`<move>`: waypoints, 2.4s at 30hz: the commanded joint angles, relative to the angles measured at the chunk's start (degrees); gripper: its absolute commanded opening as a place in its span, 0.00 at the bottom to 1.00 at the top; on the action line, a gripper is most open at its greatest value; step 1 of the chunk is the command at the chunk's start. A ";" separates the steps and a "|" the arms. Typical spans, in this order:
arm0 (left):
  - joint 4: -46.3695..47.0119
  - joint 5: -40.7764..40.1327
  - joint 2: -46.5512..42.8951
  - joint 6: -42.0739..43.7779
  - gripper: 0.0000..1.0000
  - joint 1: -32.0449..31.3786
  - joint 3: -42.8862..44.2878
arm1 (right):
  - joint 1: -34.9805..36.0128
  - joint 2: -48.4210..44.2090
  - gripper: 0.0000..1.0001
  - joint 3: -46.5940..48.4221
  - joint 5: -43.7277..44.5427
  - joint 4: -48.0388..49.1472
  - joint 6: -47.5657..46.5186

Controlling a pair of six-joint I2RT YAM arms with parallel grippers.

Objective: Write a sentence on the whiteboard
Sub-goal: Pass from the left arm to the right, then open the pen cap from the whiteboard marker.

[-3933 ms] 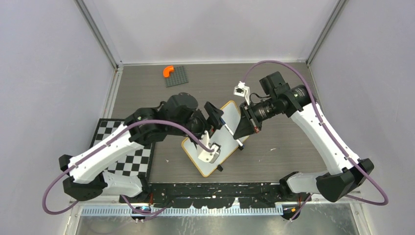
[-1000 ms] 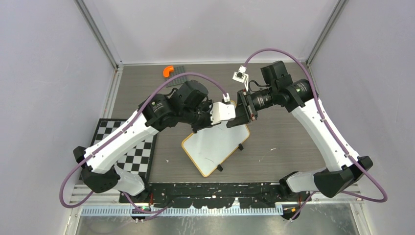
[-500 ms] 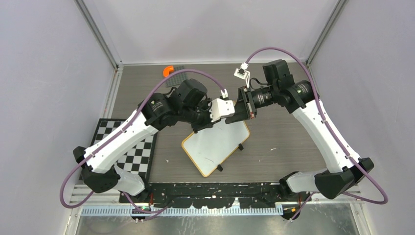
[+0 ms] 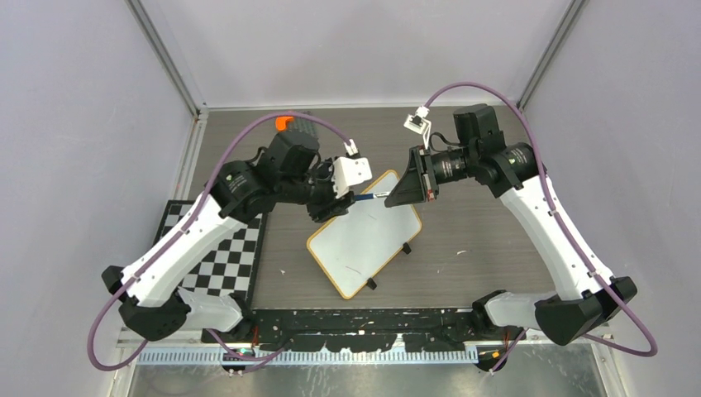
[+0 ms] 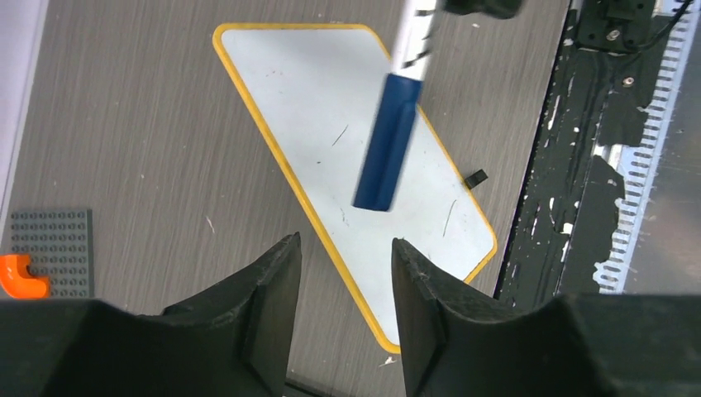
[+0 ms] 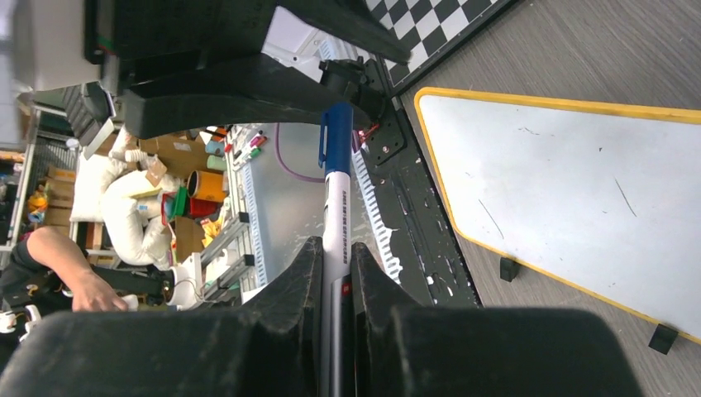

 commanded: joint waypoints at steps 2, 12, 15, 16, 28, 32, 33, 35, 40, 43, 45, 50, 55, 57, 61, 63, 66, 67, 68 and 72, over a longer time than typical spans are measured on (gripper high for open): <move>5.93 5.88 -3.00 1.92 0.45 0.15 -1.31 | 0.03 -1.45 0.00 -1.29 -0.84 4.49 2.60; 9.95 3.87 -1.00 0.17 0.44 0.16 0.68 | 1.08 -2.00 0.00 -2.02 -0.79 2.26 0.53; 10.51 3.89 -0.76 -0.52 0.44 0.16 1.06 | 1.41 -2.01 0.00 -2.16 -0.79 1.31 -0.54; 10.62 3.76 -0.66 -0.65 0.44 0.16 1.32 | 1.59 -2.04 0.00 -2.17 -0.79 0.86 -0.94; 13.34 2.57 -0.02 -0.95 0.40 1.65 1.67 | 2.80 -1.69 0.00 -1.64 -0.46 -4.31 -5.84; 12.24 6.20 -0.15 0.56 0.40 1.72 1.56 | 2.81 -1.82 0.00 -1.19 0.01 -4.35 -5.91; 11.54 8.24 -0.28 1.73 0.41 1.74 1.28 | 2.79 -1.83 0.00 -0.95 0.29 -4.26 -5.83; 10.72 11.49 -0.82 3.18 0.44 1.68 0.35 | 2.82 -1.79 0.00 -0.51 0.52 -3.90 -5.35; 10.49 13.04 -0.77 4.52 0.44 1.31 -0.30 | 2.80 -1.63 0.00 -0.42 -0.11 -2.33 -3.69; 10.59 12.63 -0.42 4.66 0.40 1.22 -0.26 | 2.75 -1.51 0.00 -0.17 -0.75 -2.32 -3.54; 10.40 12.02 -0.23 4.67 0.35 1.13 -0.37 | 2.79 -1.47 0.00 0.07 -1.03 -2.33 -3.56; 9.07 10.68 -0.54 4.41 0.17 1.22 -1.83 | 2.71 -1.64 0.00 0.36 -1.11 -2.24 -3.65; 6.78 10.11 -2.25 4.36 0.00 2.41 -3.45 | -0.29 -1.57 0.00 1.61 -0.91 -2.62 -3.93; 5.99 10.18 -3.20 4.87 0.00 3.58 -4.55 | -2.50 -1.27 0.00 2.74 -1.26 -4.25 -5.63; 2.57 10.96 -4.59 7.53 0.00 6.77 -6.50 | -6.97 -0.15 0.00 6.38 -2.25 -10.76 -11.30; 1.10 11.96 -5.05 8.69 0.00 9.27 -7.59 | -8.86 0.26 0.00 8.10 -2.79 -13.83 -14.30; 0.39 14.07 -5.61 10.27 0.00 13.60 -9.00 | -10.79 0.38 0.00 9.14 -2.65 -17.15 -17.69; 0.43 14.67 -5.71 10.54 0.00 15.02 -9.04 | -11.25 0.23 0.00 9.06 -2.00 -17.55 -18.30; 0.47 15.35 -5.74 10.70 0.00 16.95 -8.90 | -11.86 0.04 0.00 8.89 -1.42 -17.53 -18.69; 3.05 17.62 -5.52 8.23 0.00 22.60 -8.55 | -15.30 -1.22 0.00 7.12 4.86 -13.73 -17.71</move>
